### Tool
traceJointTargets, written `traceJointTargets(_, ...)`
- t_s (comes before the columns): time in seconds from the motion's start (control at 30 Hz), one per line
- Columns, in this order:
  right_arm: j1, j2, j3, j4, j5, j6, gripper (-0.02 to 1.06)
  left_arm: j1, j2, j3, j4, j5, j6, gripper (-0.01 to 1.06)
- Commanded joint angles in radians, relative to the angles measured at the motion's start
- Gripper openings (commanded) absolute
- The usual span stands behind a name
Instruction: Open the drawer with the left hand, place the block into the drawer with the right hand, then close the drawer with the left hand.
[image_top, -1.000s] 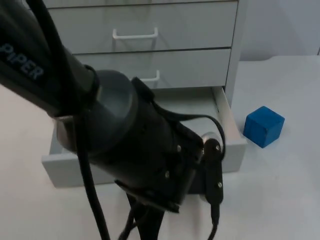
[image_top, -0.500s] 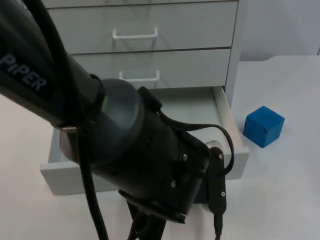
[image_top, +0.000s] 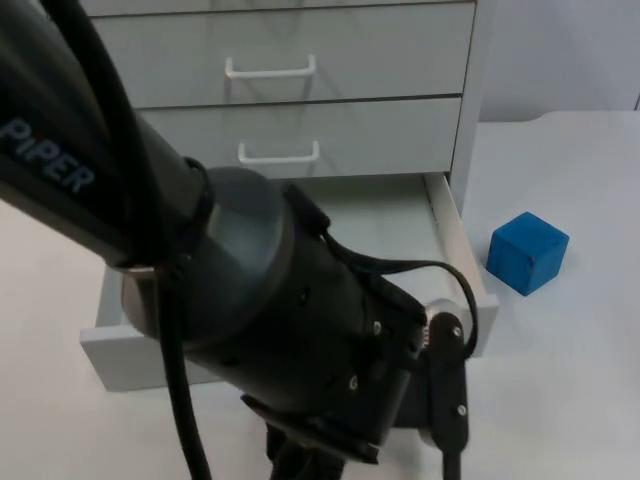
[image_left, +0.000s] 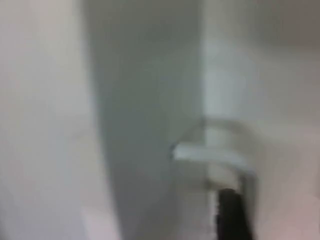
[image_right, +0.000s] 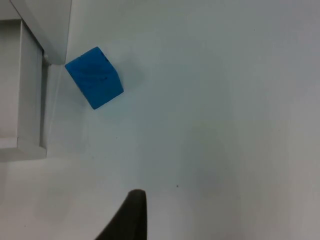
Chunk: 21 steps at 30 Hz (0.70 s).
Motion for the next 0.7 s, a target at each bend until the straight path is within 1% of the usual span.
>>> traceJointTargets(0.0, -0.007, -0.003, 0.002, 0.0, -0.008, -0.007, 1.05, -0.012, 0.001, 0.003, -0.021, -0.016, 0.003, 0.6)
traceJointTargets(0.03, -0.007, -0.003, 0.002, 0.0, -0.008, -0.007, 1.05, -0.012, 0.001, 0.003, -0.021, -0.008, 0.003, 0.64)
traceJointTargets(0.1, -0.007, -0.003, 0.002, 0.0, -0.008, -0.007, 1.05, -0.012, 0.001, 0.003, -0.024, 0.004, 0.006, 0.66)
traceJointTargets(0.2, -0.007, -0.003, 0.002, 0.0, -0.008, -0.007, 1.05, -0.012, -0.012, 0.003, -0.043, 0.031, 0.04, 0.66)
traceJointTargets(0.23, -0.007, -0.003, 0.002, 0.0, -0.008, -0.007, 1.05, -0.012, -0.012, 0.003, -0.043, 0.031, 0.04, 0.66)
traceJointTargets(0.33, -0.007, -0.003, 0.002, 0.0, -0.01, -0.007, 1.05, -0.012, -0.06, 0.003, -0.093, 0.034, 0.102, 0.66)
traceJointTargets(0.43, -0.007, -0.003, 0.002, 0.0, -0.01, -0.007, 1.05, -0.012, -0.101, 0.003, -0.107, 0.047, 0.108, 0.66)
traceJointTargets(0.53, -0.007, -0.003, 0.002, 0.0, -0.01, -0.007, 1.05, -0.012, -0.195, 0.003, -0.122, 0.089, 0.108, 0.66)
traceJointTargets(0.67, -0.007, -0.003, 0.002, 0.0, -0.01, -0.007, 1.05, -0.012, -0.298, 0.003, -0.171, 0.094, 0.125, 0.66)
